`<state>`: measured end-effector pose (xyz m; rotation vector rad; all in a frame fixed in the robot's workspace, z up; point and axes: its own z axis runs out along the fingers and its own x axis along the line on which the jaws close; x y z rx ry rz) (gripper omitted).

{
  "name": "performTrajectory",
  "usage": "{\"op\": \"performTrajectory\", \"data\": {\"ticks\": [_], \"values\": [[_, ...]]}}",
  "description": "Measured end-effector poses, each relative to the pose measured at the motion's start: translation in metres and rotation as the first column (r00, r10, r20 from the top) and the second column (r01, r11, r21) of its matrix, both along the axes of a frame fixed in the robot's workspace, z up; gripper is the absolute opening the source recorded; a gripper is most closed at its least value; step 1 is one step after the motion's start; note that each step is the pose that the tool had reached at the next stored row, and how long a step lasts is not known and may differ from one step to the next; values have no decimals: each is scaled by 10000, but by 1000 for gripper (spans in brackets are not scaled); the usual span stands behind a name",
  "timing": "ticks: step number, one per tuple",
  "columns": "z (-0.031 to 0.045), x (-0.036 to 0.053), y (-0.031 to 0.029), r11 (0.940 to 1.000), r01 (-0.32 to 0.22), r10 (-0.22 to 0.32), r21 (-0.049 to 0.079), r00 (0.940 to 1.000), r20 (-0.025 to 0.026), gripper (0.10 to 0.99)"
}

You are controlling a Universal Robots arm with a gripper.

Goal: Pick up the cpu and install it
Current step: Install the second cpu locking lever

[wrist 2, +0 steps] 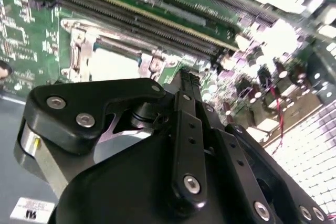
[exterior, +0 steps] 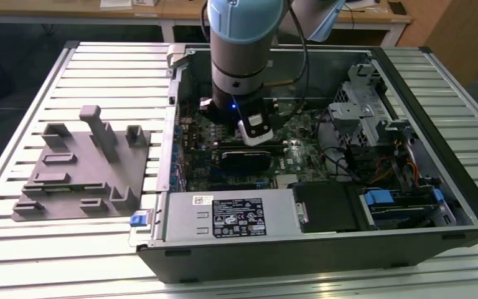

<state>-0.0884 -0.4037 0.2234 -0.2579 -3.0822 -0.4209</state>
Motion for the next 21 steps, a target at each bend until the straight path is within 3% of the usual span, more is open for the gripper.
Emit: {"op": "performTrajectory", "data": {"ticks": [6,14,21], "values": [[0,27,1,10000,1,-1,-3,10000,1,106],[0,262,14,10000,31,-31,-14,10000,-1,106],[0,356,145,9999,35,-35,-159,10000,1,106]]}}
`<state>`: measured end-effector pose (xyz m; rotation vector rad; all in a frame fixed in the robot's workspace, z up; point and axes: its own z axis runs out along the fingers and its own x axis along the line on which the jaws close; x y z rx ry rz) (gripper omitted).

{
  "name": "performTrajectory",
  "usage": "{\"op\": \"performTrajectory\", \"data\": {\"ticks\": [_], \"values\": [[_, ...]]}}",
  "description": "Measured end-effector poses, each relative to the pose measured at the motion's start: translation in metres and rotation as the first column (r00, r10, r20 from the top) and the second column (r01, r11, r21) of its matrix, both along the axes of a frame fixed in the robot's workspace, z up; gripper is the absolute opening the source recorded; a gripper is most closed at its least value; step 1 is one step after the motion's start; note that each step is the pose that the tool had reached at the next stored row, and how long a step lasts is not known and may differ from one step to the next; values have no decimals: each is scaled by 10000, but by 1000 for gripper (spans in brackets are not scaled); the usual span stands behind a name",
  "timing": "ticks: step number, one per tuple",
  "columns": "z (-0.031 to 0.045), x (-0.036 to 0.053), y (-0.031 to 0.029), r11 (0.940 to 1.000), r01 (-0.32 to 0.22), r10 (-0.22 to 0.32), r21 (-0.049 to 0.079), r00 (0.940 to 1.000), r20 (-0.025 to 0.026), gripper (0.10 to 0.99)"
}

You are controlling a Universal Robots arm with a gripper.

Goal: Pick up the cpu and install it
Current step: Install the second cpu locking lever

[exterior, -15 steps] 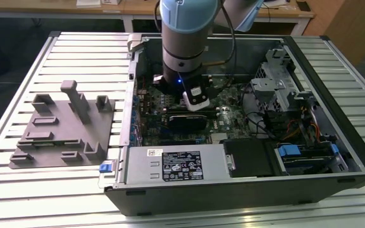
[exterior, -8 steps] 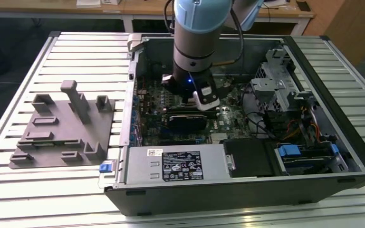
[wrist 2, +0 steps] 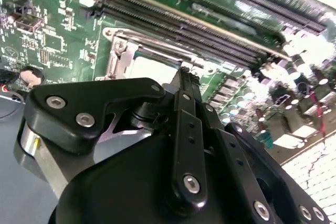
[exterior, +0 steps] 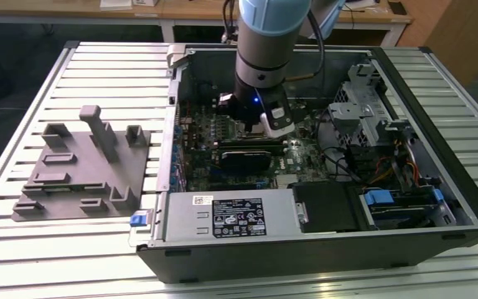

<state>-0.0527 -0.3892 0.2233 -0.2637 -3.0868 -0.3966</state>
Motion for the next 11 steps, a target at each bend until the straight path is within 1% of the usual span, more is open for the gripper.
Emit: {"op": "performTrajectory", "data": {"ticks": [3,7,9,11], "values": [[0,24,62,9999,0,0,-170,10000,-1,106],[0,53,132,9990,0,0,-440,10000,0,106],[-1,78,159,9987,-2,2,-513,10000,0,106],[-2,115,186,9984,0,0,-559,10000,-1,106]]}}
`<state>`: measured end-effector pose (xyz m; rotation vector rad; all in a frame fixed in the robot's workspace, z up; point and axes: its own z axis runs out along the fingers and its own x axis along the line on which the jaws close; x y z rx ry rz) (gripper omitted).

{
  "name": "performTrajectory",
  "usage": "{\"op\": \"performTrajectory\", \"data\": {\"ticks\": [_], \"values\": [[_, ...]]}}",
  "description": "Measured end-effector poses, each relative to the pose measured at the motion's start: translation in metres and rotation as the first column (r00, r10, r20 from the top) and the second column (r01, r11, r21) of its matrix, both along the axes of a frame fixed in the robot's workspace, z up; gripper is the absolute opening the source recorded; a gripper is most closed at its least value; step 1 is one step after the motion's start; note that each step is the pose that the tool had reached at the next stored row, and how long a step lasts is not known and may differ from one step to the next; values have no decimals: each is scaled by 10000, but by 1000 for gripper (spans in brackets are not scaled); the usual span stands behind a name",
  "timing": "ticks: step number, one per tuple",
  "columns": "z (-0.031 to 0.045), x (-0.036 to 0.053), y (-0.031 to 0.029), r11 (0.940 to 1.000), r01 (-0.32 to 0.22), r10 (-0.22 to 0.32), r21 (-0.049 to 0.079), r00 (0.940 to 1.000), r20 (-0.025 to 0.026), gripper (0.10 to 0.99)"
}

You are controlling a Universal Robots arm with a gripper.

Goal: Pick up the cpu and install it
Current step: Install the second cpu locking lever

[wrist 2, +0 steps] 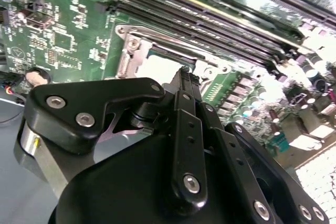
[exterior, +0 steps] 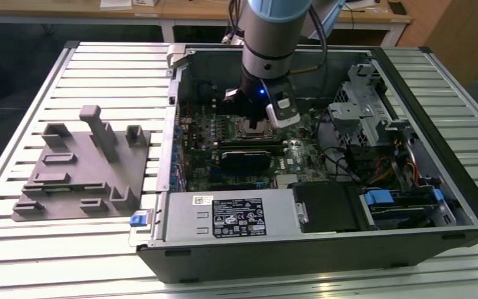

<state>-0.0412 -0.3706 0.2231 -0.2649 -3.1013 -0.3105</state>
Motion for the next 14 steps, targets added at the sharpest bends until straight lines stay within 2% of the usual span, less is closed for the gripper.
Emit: {"op": "performTrajectory", "data": {"ticks": [4,9,14], "values": [[-4,52,67,9999,2,-2,-108,10000,0,106],[-17,89,159,9995,-1,1,-315,10000,1,106],[-33,105,193,9992,0,0,-393,10000,0,106]]}}
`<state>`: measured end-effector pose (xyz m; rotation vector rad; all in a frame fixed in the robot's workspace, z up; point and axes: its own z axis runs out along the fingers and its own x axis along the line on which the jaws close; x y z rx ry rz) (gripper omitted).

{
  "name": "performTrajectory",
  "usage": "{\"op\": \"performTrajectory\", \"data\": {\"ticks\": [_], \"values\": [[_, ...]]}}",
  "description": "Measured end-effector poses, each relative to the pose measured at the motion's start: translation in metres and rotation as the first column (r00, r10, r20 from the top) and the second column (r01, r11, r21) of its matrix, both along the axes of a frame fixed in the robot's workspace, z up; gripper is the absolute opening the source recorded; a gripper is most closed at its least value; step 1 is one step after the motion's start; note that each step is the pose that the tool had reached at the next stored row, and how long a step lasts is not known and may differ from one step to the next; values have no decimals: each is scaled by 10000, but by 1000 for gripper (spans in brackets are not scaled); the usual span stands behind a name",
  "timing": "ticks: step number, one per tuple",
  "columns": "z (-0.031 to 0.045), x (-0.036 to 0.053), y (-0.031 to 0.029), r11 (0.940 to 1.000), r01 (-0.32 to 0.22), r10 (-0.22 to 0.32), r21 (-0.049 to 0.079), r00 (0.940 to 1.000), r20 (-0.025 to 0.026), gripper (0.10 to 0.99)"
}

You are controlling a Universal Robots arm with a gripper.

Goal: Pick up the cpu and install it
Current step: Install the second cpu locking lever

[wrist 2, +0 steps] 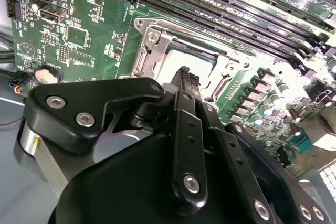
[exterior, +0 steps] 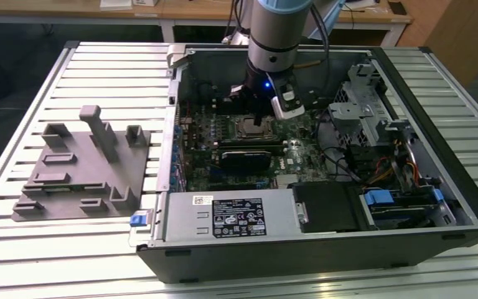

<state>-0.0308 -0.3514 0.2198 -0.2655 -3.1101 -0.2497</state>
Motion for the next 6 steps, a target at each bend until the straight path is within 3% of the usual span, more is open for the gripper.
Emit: {"op": "performTrajectory", "data": {"ticks": [6], "values": [[-2,0,0,10000,0,0,-2,10000,0,106]]}}
